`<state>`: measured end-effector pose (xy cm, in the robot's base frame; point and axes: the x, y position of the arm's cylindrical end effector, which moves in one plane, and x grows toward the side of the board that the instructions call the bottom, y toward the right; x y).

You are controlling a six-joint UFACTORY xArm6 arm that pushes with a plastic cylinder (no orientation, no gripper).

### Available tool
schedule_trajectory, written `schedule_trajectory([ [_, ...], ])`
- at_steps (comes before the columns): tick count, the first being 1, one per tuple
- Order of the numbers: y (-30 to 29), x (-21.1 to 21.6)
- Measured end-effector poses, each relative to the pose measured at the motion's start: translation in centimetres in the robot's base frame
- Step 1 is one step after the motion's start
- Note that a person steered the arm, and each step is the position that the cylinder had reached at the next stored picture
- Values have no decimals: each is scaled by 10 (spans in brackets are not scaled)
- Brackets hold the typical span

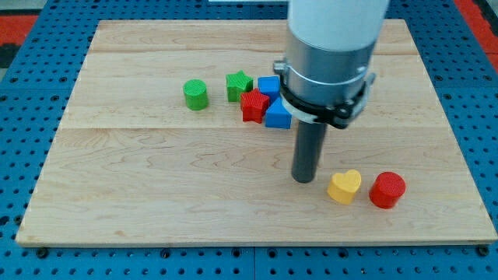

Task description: Move the yellow hexagon into the red star

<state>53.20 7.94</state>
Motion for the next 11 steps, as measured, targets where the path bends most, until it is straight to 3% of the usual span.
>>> schedule_trajectory([
  [1,31,-4],
  [4,37,-139],
  [8,-107,-131],
  [9,-139,-108],
  [11,-36,-99],
])
